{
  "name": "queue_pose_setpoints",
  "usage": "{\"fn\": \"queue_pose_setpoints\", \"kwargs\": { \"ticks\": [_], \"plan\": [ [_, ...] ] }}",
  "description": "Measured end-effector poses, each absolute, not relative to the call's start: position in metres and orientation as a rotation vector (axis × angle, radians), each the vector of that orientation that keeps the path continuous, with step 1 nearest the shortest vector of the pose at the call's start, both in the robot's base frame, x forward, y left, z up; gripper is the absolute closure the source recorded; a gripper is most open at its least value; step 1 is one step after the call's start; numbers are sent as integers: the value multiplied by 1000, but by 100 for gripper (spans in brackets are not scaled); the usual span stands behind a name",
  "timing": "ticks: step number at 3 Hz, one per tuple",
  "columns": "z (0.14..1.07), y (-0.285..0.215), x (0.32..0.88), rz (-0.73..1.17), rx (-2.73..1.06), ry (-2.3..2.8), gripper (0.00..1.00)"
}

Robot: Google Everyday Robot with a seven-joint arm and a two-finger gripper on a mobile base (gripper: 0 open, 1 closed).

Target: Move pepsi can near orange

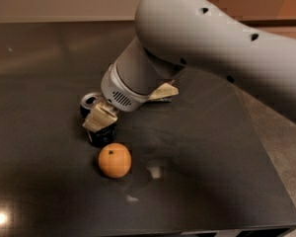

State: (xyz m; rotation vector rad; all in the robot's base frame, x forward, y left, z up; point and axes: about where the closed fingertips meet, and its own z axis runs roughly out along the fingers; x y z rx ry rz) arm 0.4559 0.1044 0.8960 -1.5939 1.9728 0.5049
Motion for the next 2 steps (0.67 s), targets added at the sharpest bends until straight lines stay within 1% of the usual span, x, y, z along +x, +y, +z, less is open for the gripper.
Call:
{"fn": "queue_pose_setpoints", "kwargs": {
  "ticks": [1, 2],
  "plan": [
    [897, 105, 455, 502, -1596, 1969, 0],
    [897, 105, 455, 502, -1596, 1969, 0]
  ]
}}
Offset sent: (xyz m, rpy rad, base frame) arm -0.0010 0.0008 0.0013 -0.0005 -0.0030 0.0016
